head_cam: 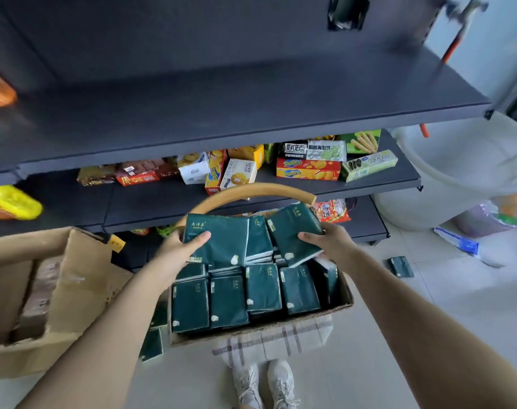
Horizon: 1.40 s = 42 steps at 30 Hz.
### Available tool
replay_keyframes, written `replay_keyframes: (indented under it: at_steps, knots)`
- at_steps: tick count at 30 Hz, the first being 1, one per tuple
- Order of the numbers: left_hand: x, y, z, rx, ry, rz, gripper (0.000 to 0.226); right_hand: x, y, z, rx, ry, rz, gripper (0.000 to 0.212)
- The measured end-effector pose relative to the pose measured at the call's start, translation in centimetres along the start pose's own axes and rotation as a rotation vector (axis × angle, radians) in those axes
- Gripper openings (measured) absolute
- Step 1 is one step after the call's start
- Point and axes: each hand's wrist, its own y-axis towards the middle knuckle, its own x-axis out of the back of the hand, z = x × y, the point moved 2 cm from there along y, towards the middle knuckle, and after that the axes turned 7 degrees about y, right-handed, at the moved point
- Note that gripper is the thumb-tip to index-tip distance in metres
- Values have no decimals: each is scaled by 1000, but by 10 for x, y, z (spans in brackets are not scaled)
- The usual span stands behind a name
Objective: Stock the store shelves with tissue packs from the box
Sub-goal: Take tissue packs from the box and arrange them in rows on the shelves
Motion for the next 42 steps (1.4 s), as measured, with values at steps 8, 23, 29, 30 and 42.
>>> replay_keyframes:
  at_steps: [8, 23, 29, 30, 42]
  knots:
    - [96, -52, -95, -306, -251, -259, 22, -18, -48, 177, 417, -12, 56, 23]
    - [258, -93, -214, -689, -364, -572, 27, -105, -124, 407, 907, -56, 52, 20]
    - [316, -61, -251, -802, -352, -612, 14, -167, -101, 475, 945, -120, -28, 23]
    - [328, -54, -257, -815, -347, -619, 14, -179, -95, 487, 949, -144, -51, 26]
    - [441, 34, -349, -892, -373, -640, 26, -285, 7, 603, 1061, -752, -347, 42]
